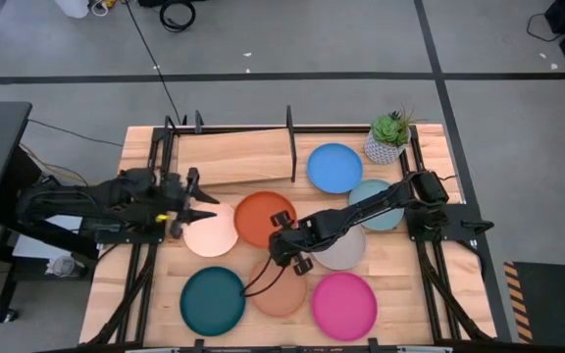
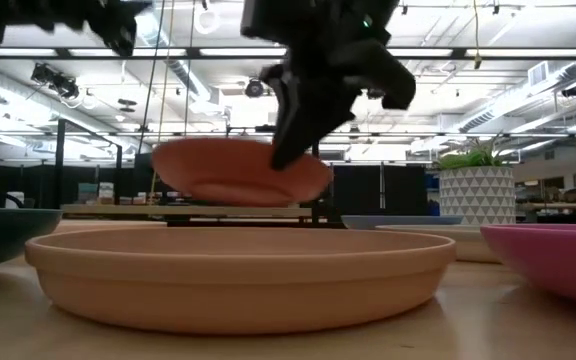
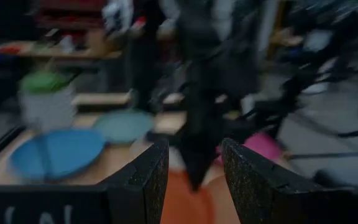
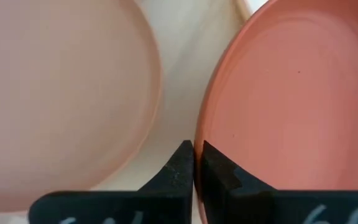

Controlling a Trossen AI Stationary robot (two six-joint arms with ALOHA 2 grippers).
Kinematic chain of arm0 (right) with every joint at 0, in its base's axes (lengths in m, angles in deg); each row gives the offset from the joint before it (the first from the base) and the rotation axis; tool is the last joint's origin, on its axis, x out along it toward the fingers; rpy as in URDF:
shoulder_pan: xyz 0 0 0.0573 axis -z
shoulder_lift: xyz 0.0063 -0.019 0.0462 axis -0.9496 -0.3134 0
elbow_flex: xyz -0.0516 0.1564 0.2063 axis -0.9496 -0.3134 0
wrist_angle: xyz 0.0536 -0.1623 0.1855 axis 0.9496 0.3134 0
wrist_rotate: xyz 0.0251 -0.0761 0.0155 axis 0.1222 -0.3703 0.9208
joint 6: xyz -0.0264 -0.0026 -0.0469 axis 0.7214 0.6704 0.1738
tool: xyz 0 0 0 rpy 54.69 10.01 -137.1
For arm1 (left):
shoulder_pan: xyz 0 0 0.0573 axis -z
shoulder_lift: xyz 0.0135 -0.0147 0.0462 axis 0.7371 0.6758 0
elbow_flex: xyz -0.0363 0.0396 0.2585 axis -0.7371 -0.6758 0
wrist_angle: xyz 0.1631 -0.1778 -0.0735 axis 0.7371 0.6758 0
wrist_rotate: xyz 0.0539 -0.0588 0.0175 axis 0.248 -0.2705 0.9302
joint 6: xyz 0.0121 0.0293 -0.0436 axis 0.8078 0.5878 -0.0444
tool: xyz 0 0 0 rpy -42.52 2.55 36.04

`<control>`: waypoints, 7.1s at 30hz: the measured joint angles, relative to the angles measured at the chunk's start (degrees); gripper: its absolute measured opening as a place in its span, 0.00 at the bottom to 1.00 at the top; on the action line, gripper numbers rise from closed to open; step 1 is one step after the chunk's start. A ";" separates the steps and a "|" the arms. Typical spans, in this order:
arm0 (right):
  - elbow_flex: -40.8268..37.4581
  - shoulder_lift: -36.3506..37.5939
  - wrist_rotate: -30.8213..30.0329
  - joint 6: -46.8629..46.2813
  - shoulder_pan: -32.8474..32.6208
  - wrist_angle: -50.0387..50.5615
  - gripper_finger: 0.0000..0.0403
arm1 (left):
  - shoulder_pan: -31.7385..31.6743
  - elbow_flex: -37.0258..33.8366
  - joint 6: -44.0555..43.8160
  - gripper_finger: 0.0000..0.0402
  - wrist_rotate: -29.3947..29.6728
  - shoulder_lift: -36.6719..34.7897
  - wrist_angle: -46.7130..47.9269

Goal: Place and stack plates onto a shelf
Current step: Put the orange plate on the shelf, then stack the blue plate on the orange plate

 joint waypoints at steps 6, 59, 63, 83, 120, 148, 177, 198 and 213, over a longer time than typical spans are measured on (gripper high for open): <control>2.11 0.02 -0.86 7.29 0.99 -0.65 0.06 | -0.01 2.92 1.10 0.39 -1.00 -2.65 1.74; 7.46 -0.15 6.47 14.10 20.50 -0.07 0.30 | 0.00 5.32 2.84 0.39 8.65 -3.21 16.59; 7.66 -0.15 6.40 12.12 16.87 3.05 0.30 | 0.00 5.32 0.83 0.39 8.65 -3.21 16.58; 0.48 -0.09 -6.45 -19.62 14.80 31.63 0.32 | -0.01 5.32 -1.50 0.39 8.64 -3.21 16.85; -33.19 16.22 -9.90 -16.26 23.83 6.34 0.28 | 0.00 5.32 -1.47 0.39 8.65 -3.19 19.57; -13.95 16.31 11.29 -18.02 10.09 12.53 0.07 | 0.00 5.32 -1.82 0.39 8.67 -3.21 19.53; -10.88 16.31 14.04 -11.94 1.56 -0.42 0.06 | 0.00 5.32 -1.46 0.39 8.67 -3.21 16.86; -10.88 15.69 11.77 3.64 5.64 -17.34 0.06 | -0.02 5.32 -0.94 0.39 10.16 -3.19 16.05; 9.91 2.20 7.09 10.32 11.96 -1.32 0.06 | -0.02 5.50 3.08 0.39 12.73 -3.64 9.08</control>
